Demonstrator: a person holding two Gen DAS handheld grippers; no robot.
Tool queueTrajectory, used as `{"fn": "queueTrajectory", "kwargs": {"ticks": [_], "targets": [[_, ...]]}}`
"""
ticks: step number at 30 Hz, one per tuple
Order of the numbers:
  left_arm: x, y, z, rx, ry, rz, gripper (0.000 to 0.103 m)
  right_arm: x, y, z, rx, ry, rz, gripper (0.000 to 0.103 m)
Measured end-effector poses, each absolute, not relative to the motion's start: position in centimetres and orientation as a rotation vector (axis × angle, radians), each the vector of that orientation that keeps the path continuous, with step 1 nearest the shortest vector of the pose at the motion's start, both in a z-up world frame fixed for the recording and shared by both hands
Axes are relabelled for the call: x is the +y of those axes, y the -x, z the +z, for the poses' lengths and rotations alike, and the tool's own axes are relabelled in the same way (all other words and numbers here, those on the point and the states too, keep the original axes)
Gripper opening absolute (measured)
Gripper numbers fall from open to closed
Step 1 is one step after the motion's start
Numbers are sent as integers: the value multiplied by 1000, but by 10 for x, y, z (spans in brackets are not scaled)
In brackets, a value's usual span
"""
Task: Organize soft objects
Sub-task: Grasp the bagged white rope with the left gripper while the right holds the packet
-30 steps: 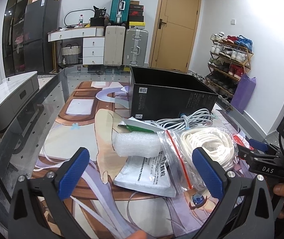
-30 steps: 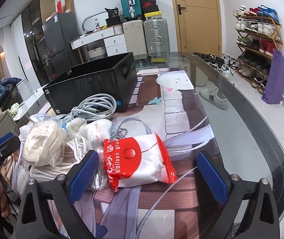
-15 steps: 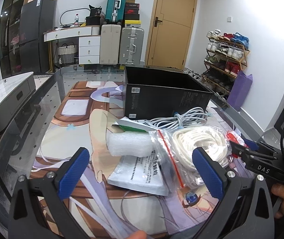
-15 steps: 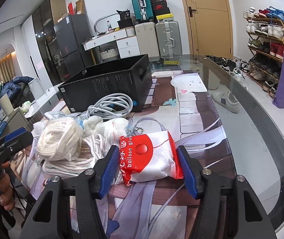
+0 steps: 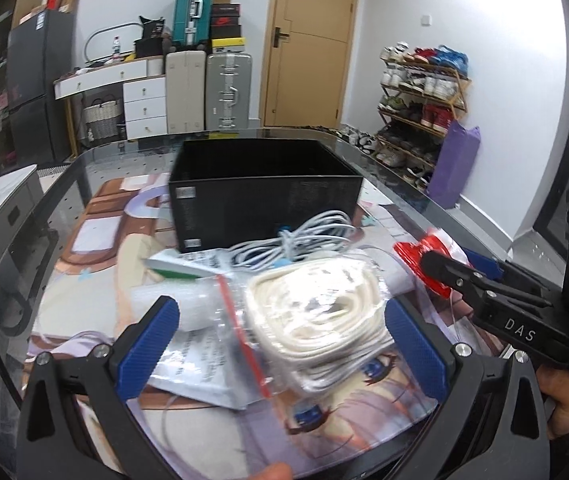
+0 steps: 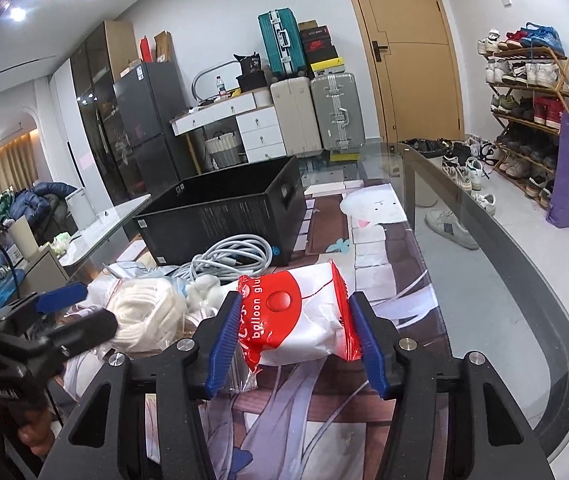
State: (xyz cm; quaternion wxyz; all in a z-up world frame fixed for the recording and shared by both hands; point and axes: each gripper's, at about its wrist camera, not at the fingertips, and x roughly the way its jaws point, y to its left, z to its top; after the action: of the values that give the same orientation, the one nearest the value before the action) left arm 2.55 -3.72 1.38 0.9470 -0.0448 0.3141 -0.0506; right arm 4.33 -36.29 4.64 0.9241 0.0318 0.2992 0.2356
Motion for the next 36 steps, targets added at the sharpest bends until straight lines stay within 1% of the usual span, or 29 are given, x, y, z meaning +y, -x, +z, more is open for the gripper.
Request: {"fn": "queueTrajectory", "kwargs": {"ticks": [18,20,21,22,23,25,27,30,34,36], "targets": [[-68,-44,3,698,-5,-96,102,-370,-45,47,615,-92,480,55],[-69,-46,2,704,-3,-107,99,-369,-45,47,616,-93,480,55],[-69,-47,1,706,1,-110,94,-369,-45,47,615,-92,481,55],[-69,-47,0,709,6,-117,86,-368,-45,47,614,-91,482,55],[-68,-47,0,715,10,-123,83,-367,-45,47,614,-90,483,55],[-68,-46,0,712,-6,-123,72,-366,-45,47,612,-88,485,55],[-68,-43,1,707,-6,-130,66,-366,-45,47,611,-87,487,55],[-68,-40,4,697,0,-135,59,-365,-44,48,604,-87,491,55],[-64,-37,8,687,30,-156,55,-366,-43,49,597,-87,495,55],[-62,-33,12,673,43,-169,55,-365,-43,50,592,-87,498,55]]}}
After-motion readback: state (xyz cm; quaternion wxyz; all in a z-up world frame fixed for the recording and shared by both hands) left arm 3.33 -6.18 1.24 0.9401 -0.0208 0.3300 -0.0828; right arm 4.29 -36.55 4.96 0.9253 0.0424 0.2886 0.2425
